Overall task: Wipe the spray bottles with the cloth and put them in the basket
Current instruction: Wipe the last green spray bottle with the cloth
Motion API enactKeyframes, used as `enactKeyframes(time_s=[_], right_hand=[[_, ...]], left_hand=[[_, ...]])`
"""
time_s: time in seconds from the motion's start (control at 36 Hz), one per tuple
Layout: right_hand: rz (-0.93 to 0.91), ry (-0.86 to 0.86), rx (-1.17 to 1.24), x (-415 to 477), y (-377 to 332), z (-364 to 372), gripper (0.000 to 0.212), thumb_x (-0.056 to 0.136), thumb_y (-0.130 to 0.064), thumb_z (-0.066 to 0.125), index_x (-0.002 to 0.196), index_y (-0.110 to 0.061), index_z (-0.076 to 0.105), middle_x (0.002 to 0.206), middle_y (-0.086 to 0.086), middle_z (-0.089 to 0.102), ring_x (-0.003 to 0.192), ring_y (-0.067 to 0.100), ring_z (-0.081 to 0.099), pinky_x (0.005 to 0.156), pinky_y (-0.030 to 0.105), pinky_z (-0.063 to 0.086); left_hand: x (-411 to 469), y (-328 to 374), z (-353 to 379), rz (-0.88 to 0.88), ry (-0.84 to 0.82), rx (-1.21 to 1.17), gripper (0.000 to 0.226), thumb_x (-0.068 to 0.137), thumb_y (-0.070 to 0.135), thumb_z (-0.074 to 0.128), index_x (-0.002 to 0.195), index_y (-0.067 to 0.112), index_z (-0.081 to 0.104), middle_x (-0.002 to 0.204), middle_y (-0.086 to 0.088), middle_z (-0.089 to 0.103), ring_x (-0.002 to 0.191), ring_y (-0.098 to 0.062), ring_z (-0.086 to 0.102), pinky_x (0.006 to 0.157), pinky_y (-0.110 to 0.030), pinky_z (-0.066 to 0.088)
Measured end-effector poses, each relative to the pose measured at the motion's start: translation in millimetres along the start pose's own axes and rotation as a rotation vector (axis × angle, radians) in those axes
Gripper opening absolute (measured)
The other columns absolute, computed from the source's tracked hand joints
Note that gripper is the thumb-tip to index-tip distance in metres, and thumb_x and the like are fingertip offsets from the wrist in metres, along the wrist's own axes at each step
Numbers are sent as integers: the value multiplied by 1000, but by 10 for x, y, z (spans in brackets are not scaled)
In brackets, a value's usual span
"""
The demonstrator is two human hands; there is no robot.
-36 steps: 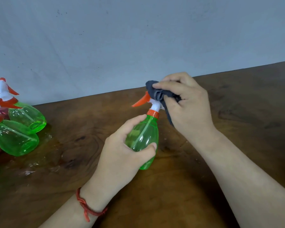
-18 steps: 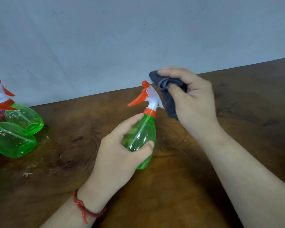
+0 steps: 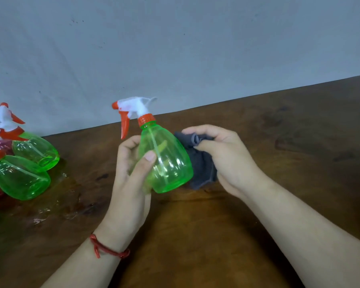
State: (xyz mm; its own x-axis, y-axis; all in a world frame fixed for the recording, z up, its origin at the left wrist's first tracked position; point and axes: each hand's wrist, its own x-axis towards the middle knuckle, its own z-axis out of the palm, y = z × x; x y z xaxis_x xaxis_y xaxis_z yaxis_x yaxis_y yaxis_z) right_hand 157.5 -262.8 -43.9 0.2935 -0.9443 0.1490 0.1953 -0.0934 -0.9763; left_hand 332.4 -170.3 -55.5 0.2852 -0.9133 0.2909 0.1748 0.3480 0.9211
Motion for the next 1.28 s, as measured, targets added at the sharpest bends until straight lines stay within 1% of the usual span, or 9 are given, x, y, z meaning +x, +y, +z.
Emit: enactKeyframes(time_s=[0.17,0.28,0.39,0.47,0.64,0.81,0.94,1.08,1.28], right_hand=[[63,12,131,-85,-12,7,35,98,7,56,111,-13,82,112,9,80,111,29,75,109,54,53],[-34,24,41,-112,-35,25,29,100,-1,62,110,-19,83,113,1,80,117,21,72,113,53,50],[-76,-39,-31,-190,-56,104,33,100,5,58,113,-15,82,113,1,80,114,19,73,109,51,54],[-125,-75,-91,-216,-72,118,32,102,2,59,118,-16,80,115,-1,80,115,18,72,107,50,55],[-163,-82,-179,-250,-79,134,34,100,4,61,116,-18,81,112,-9,80,114,8,72,106,37,56],[-160,-52,-97,-253,-84,162,32,101,2,63,115,-19,81,114,-5,80,115,15,72,109,48,54],[-150,-63,-6,-259,-109,148,31,101,3,61,116,-17,80,114,0,80,112,21,74,102,50,59],[-388,127,-145,-217,-188,65,36,98,8,62,118,-18,76,119,-8,77,117,10,70,100,30,57],[-635,382,-351,-59,-178,-89,34,90,13,63,111,-10,78,124,-1,75,124,14,68,110,37,53]], left_hand=[[103,-64,-90,-18,20,337,40,108,47,50,144,40,65,149,9,61,141,-18,58,118,-56,46],[91,-65,-86,1,105,391,32,115,35,44,138,44,64,126,0,72,117,-30,71,102,-67,56],[13,44,11,-55,126,247,22,107,47,57,120,36,71,117,5,75,106,-19,73,88,-50,60],[-36,72,33,-56,20,329,52,85,54,80,131,38,63,122,12,74,113,-11,74,86,-33,62],[43,52,-55,-58,83,497,50,85,56,86,131,52,69,127,11,71,121,-12,69,106,-46,56],[-12,74,-38,-63,67,361,38,101,35,74,137,39,59,119,14,76,112,-9,74,96,-34,56],[-83,86,24,1,-41,460,78,78,31,91,145,41,52,130,13,70,123,-12,70,96,-29,60],[-41,99,-40,-54,-43,255,70,84,26,84,147,39,57,128,4,72,118,-22,73,96,-43,59],[-75,120,-2,-100,-205,161,73,78,29,79,148,29,60,127,-8,71,113,-27,71,91,-37,58]])
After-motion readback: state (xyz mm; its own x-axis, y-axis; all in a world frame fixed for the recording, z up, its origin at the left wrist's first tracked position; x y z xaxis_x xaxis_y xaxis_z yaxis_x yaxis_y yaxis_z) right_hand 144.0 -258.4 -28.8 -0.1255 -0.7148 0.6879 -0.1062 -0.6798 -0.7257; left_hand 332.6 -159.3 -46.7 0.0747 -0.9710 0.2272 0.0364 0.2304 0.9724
